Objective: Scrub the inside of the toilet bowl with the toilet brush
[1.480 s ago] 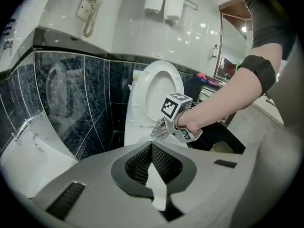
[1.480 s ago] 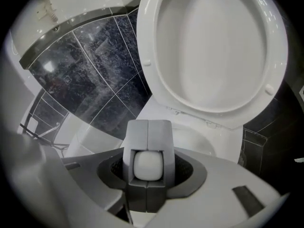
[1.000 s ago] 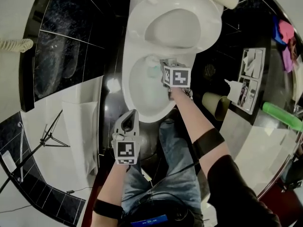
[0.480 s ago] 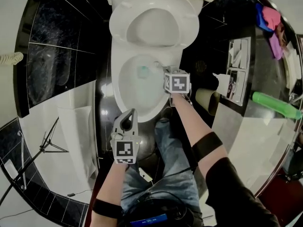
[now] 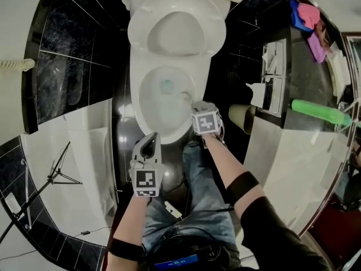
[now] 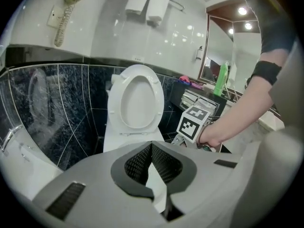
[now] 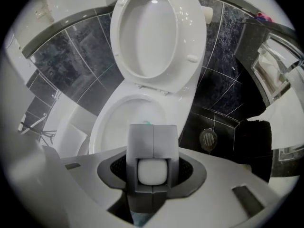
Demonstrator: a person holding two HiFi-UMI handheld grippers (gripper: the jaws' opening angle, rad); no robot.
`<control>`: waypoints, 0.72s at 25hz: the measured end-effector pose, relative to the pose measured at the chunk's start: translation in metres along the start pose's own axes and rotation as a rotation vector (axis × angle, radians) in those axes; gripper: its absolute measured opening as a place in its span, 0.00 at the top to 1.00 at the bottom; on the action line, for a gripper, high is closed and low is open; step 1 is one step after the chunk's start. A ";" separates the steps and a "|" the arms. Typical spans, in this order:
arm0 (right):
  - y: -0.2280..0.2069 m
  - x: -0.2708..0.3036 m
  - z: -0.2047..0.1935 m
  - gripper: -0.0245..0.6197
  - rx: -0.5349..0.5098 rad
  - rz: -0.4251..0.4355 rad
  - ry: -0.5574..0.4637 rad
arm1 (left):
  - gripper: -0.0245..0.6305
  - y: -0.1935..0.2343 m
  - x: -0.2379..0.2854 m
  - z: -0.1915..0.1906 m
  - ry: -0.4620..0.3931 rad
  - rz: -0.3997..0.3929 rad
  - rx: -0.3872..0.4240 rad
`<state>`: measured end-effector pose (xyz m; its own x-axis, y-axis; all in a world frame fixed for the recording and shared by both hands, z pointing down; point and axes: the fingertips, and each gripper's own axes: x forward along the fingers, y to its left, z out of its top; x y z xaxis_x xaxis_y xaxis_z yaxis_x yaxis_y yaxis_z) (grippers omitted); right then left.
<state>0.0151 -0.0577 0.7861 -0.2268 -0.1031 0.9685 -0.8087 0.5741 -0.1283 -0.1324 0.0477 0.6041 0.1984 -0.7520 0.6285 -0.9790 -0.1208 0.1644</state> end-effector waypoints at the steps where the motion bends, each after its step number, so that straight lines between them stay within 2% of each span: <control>1: 0.007 -0.001 -0.009 0.68 -0.014 0.010 0.019 | 0.96 0.001 -0.004 -0.001 -0.001 0.001 0.001; 7: 0.053 -0.002 -0.052 0.68 -0.104 0.069 0.101 | 0.96 0.010 -0.026 -0.011 0.001 0.030 -0.026; 10: 0.072 -0.001 -0.070 0.68 -0.156 0.070 0.143 | 0.96 0.017 -0.037 -0.016 -0.002 0.043 -0.047; 13: 0.094 0.002 -0.086 0.68 -0.171 0.097 0.172 | 0.96 0.028 -0.046 -0.024 -0.005 0.051 -0.042; 18: 0.136 0.008 -0.081 0.68 -0.201 0.150 0.124 | 0.96 0.049 -0.058 -0.036 -0.001 0.084 -0.083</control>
<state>-0.0529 0.0849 0.7934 -0.2578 0.0880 0.9622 -0.6447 0.7260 -0.2392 -0.1902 0.1092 0.6032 0.1153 -0.7578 0.6422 -0.9849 -0.0030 0.1733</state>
